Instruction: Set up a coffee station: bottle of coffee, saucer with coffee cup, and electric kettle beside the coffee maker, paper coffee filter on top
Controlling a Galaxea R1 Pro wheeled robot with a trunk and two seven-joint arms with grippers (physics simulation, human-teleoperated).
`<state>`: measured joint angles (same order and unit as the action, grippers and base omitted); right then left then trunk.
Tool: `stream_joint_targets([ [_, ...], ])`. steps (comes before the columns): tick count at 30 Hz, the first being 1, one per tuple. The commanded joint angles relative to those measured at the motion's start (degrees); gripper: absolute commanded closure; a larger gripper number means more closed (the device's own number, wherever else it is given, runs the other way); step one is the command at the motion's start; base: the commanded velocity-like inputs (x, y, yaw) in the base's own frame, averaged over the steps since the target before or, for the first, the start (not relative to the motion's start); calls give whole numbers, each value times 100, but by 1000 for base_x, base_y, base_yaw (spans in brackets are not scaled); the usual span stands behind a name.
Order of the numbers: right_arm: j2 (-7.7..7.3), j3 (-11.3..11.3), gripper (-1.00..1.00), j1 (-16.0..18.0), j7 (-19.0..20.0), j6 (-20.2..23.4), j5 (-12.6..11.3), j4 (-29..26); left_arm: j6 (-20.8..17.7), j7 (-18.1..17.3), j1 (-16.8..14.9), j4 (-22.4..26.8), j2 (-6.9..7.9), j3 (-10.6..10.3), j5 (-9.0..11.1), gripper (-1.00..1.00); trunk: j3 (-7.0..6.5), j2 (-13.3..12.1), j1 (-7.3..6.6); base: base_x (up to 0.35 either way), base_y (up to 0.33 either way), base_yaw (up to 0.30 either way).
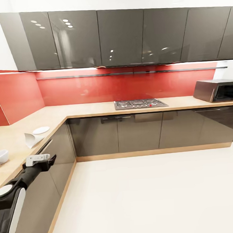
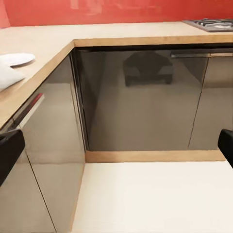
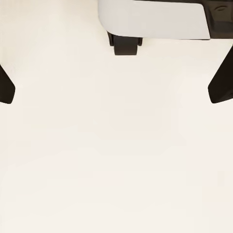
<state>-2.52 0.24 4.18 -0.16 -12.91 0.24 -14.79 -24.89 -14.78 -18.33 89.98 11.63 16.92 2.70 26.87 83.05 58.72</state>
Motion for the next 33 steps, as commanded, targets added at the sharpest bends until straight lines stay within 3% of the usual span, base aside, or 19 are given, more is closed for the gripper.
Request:
stream_joint_targets([
  [1,-5,3,-100,3,-2,-18,2,3,-6,19,-4,4,2,29,-18,-100,6,3,1,78,63,0],
  [5,-10,3,-100,3,-2,-19,2,3,38,69,-2,-1,5,251,-78,-100,6,3,1,32,30,0],
  [10,-24,3,-100,3,-2,-19,2,3,51,78,-4,8,6,337,-86,-100,6,3,1,97,135,0],
  [33,-33,3,-100,3,-2,-14,2,9,59,88,-4,11,-1,321,-86,-100,6,3,1,145,93,0],
])
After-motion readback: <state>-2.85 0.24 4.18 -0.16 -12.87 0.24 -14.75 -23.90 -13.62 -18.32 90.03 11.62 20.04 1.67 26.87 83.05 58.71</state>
